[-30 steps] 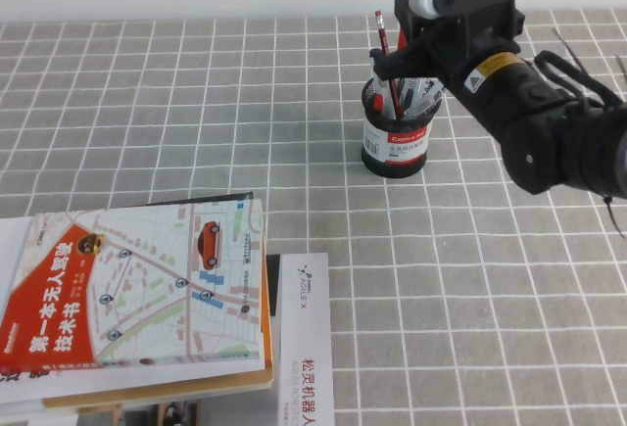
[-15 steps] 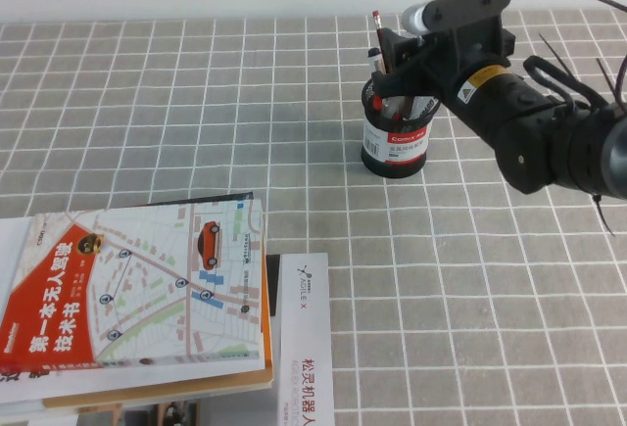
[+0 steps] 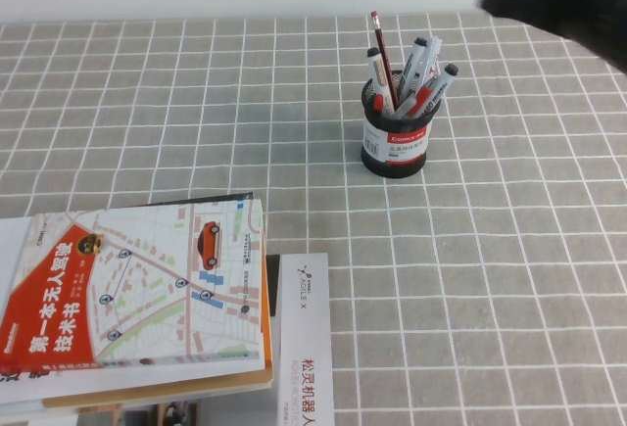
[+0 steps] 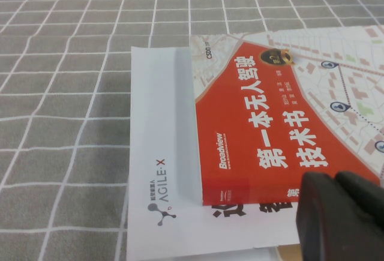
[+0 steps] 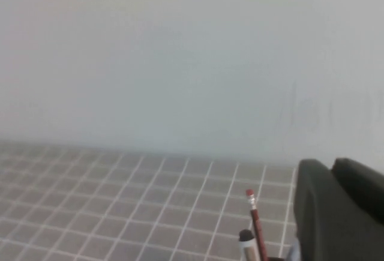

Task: Put the pen into the pen holder

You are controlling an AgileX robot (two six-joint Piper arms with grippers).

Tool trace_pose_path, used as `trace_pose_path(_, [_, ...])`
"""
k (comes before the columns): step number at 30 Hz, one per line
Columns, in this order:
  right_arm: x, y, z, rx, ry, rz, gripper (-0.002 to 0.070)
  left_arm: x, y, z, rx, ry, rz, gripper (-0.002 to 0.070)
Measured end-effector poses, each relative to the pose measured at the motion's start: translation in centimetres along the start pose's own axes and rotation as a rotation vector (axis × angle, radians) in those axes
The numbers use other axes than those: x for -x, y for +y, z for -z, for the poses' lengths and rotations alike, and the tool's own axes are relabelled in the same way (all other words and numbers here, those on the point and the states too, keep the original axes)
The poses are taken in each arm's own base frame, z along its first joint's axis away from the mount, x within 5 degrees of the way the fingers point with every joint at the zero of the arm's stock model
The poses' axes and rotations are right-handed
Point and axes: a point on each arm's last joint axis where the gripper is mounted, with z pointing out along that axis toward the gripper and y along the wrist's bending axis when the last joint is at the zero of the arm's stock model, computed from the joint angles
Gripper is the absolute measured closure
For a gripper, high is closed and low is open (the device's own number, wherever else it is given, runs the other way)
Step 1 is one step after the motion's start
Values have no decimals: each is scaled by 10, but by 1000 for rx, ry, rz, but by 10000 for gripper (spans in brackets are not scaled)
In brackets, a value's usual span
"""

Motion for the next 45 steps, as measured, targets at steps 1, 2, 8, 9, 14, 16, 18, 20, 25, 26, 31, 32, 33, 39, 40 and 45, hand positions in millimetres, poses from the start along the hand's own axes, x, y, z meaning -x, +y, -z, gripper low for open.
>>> trace_pose_path(1, [2,-1,18,1,-31,-3,685,0,0,0,0,0,0,678])
trace_pose_path(2, [3,-2,32,1,-60,-5,686,0,0,0,0,0,0,678])
trace_pose_path(8, [6,-4,117,25,-158,5,688,0,0,0,0,0,0,678])
trace_pose_path(9, [6,-4,129,30,-159,17,688,0,0,0,0,0,0,678])
trace_pose_path(14, [12,-1,173,63,-169,55,688,0,0,0,0,0,0,678])
trace_pose_path(16, [14,0,187,74,-179,61,688,0,0,0,0,0,0,678])
trace_pose_path(18, [15,0,195,81,-181,64,688,0,0,0,0,0,0,678])
trace_pose_path(20, [13,0,199,84,-158,65,688,0,0,0,0,0,0,678])
trace_pose_path(25, [0,1,198,94,-13,70,688,0,0,0,0,0,0,678])
trace_pose_path(26, [-4,1,197,95,21,71,688,0,0,0,0,0,0,678])
trace_pose_path(31, [-18,1,193,102,173,67,688,0,0,0,0,0,0,678])
trace_pose_path(32, [-21,1,191,105,202,59,688,0,0,0,0,0,0,678])
trace_pose_path(33, [-23,2,191,108,224,52,688,0,0,0,0,0,0,678])
trace_pose_path(39, [-34,2,184,110,332,42,689,0,0,0,0,0,0,678])
trace_pose_path(40, [-35,2,183,112,343,35,688,0,0,0,0,0,0,678])
trace_pose_path(45, [-43,6,169,134,413,-72,688,0,0,0,0,0,0,678])
